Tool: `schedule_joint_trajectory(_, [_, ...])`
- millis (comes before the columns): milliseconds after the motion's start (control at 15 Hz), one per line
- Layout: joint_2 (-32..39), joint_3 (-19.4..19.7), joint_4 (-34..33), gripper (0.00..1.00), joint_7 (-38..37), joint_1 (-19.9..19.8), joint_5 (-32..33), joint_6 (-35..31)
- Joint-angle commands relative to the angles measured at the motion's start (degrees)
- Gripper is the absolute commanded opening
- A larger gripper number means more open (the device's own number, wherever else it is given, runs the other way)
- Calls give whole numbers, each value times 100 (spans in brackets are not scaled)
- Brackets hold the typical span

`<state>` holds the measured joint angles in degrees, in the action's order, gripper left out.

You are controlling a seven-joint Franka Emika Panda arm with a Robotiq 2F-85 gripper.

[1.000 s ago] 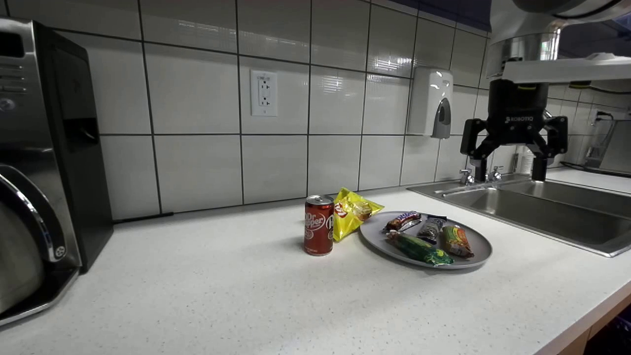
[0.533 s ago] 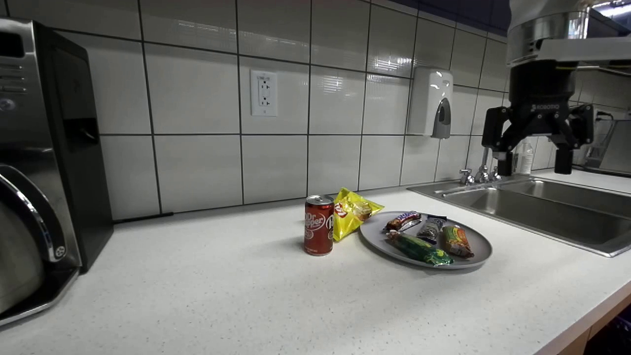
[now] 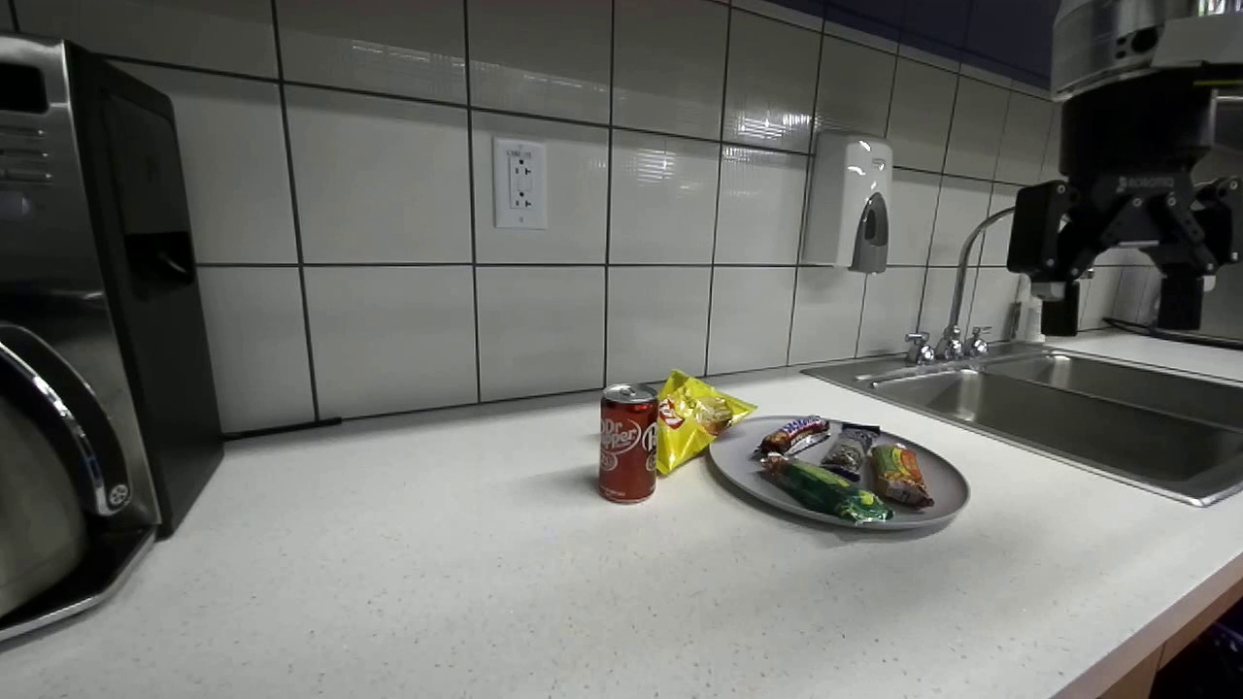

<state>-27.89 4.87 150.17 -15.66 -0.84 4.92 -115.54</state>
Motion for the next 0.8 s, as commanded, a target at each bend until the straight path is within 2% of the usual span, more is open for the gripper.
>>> schedule_joint_trajectory(0, [-637,-157,308,100,224,-187,-144,314])
schedule_joint_trajectory(67, [-682,-157,324,100,163,-207,-177,342])
schedule_joint_trajectory(133, [-235,-190,103,100,116,-203,-147,180])
schedule_joint_trajectory(733, [-360,-191,174,100,120,-211,-169,215])
